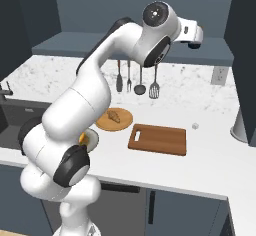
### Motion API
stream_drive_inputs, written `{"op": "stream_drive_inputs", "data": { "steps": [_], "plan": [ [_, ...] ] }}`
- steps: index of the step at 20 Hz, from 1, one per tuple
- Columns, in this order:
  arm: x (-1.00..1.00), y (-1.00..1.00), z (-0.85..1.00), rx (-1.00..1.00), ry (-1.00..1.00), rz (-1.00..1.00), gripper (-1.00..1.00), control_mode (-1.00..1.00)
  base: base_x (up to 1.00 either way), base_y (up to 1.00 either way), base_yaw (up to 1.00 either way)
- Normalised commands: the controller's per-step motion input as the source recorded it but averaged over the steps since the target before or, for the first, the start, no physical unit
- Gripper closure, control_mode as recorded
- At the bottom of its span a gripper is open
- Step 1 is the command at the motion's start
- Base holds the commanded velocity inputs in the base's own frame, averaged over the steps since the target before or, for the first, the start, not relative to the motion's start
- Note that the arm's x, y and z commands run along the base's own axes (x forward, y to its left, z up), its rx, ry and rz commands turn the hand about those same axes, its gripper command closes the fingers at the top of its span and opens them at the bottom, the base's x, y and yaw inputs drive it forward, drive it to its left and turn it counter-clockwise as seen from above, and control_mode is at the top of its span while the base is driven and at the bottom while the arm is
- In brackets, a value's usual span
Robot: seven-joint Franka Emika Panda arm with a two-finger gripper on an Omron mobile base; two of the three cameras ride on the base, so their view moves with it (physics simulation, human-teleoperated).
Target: From the different types of pastries on the counter, select a croissant and place it on the cutting board. Then retrieve a jar of jam from the cabinet and place it alongside the croissant on the cutting board.
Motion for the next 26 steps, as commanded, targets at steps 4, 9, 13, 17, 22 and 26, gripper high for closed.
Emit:
{"op": "stream_drive_inputs", "data": {
  "steps": [4, 9, 13, 17, 22, 26],
  "plan": [
    [0.06, 0.00, -0.30, -0.04, 0.05, 0.00, -1.00, -1.00, 0.00, 0.00, 0.00],
    [0.00, 0.00, -0.40, -0.08, 0.05, 0.00, -1.00, -1.00, 0.00, 0.00, 0.00],
    [0.51, 0.00, 0.00, 0.00, -0.03, 0.00, -1.00, -1.00, 0.00, 0.00, 0.00],
    [0.78, 0.00, 0.02, 0.00, -0.02, 0.00, -1.00, -1.00, 0.00, 0.00, 0.00],
    [0.14, 0.00, 0.01, 0.00, 0.00, 0.00, -1.00, -1.00, 0.00, 0.00, 0.00],
    [0.03, -0.07, 0.00, 0.01, 0.00, 0.00, -1.00, -1.00, 0.00, 0.00, 0.00]
  ]
}}
